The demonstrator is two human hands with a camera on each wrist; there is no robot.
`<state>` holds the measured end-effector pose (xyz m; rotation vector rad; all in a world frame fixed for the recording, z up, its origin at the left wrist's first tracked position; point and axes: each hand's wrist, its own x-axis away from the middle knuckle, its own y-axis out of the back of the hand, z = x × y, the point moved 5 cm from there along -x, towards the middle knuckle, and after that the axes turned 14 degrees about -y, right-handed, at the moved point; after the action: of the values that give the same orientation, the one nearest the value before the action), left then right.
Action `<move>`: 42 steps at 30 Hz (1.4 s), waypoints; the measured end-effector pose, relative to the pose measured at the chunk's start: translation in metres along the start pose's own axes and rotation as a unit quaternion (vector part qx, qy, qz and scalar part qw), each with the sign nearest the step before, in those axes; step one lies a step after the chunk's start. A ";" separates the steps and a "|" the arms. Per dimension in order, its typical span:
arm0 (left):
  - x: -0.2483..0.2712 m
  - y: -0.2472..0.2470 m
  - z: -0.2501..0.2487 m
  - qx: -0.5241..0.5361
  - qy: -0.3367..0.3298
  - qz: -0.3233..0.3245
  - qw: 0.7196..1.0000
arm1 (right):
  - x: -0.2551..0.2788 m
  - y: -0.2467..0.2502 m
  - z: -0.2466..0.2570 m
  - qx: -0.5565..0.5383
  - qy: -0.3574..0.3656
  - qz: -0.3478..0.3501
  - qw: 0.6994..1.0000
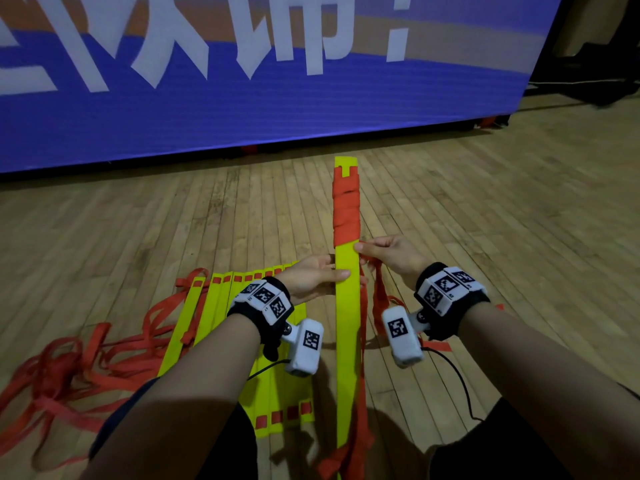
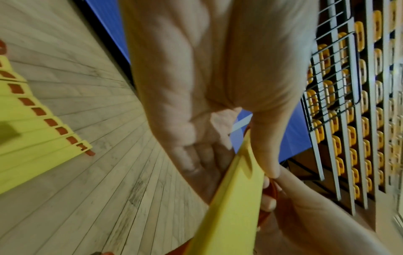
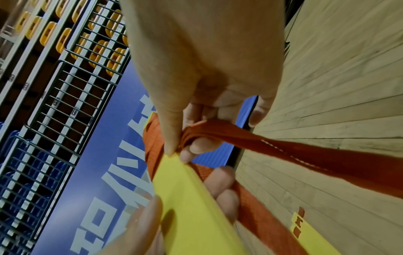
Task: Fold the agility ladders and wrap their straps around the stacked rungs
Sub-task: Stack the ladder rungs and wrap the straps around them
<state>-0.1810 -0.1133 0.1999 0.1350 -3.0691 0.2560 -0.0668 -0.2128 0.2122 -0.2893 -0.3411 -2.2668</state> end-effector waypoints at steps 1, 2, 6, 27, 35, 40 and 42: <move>0.002 -0.001 0.001 0.020 0.005 0.017 1.000 | 0.001 0.000 0.000 -0.001 0.000 0.002 1.000; 0.003 -0.002 0.002 0.035 0.009 0.030 0.999 | 0.001 -0.001 0.000 0.000 0.001 0.003 1.000; 0.005 0.000 0.006 0.038 0.027 0.059 0.997 | 0.002 -0.004 0.001 0.016 0.013 0.025 0.999; 0.007 -0.002 -0.002 0.081 -0.010 0.035 0.996 | 0.011 -0.004 0.009 -0.028 0.026 0.050 0.998; 0.008 -0.002 -0.006 0.030 -0.030 0.024 0.999 | 0.012 -0.002 0.009 0.006 0.015 0.014 1.000; 0.006 0.003 -0.006 -0.032 -0.049 -0.024 0.998 | 0.017 -0.003 0.013 0.028 0.006 -0.023 0.999; 0.004 0.005 -0.005 -0.057 -0.049 -0.051 0.996 | 0.019 -0.004 0.015 0.049 0.000 -0.024 0.999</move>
<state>-0.1854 -0.1079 0.2048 0.3080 -3.1517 0.0714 -0.0810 -0.2181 0.2317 -0.2334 -0.4610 -2.2882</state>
